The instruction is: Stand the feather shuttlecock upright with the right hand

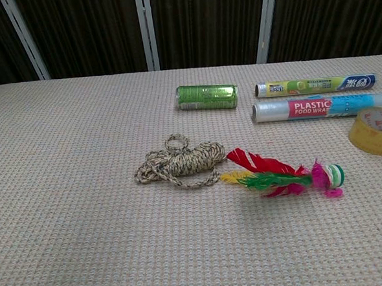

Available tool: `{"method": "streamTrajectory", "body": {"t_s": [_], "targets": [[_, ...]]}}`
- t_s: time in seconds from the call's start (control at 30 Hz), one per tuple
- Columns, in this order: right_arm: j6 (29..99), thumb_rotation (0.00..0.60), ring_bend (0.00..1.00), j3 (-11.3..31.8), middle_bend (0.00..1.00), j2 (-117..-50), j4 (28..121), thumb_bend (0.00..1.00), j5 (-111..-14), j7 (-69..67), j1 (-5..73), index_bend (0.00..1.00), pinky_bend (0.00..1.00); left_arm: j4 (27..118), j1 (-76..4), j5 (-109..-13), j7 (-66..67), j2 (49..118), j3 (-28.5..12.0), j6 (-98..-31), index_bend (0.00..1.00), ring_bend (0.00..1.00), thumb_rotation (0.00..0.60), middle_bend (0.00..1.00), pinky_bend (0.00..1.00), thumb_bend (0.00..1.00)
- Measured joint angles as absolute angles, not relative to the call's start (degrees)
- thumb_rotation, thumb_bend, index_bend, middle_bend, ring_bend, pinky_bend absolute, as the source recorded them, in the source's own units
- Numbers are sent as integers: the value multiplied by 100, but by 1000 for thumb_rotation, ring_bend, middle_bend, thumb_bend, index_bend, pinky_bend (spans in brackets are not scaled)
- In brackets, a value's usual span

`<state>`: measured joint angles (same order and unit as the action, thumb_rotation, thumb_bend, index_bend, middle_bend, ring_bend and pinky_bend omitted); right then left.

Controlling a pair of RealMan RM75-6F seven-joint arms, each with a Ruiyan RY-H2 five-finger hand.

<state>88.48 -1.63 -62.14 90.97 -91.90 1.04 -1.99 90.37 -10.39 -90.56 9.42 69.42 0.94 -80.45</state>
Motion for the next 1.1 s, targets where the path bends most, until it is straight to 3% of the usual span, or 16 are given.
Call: {"method": "streamTrajectory", "body": {"t_s": [0.3,0.53,0.63,1.1], "targets": [[8716,600,0,-140,0,-6339,9044,68,-9266,57,-68,25,0,9111,-1043,-9016,1009,6964,96,-7999,0,0,600,0,0,256],[8352,600,0,-147,0,-6624,9023,119,-9750,44,371,279,0,9122,-1060,-9053,874,6928,82,-8022,0,0,600,0,0,254],[8126,600,0,-137,0,-6789,9096,143,-9895,56,618,333,0,9112,-1078,-9049,754,6889,86,-7984,0,0,600,0,0,254],[7173,600,0,50,0,-7511,9449,152,-9841,845,1319,339,0,9059,-1140,-8965,412,6773,61,-7858,0,0,600,0,0,255]]}}
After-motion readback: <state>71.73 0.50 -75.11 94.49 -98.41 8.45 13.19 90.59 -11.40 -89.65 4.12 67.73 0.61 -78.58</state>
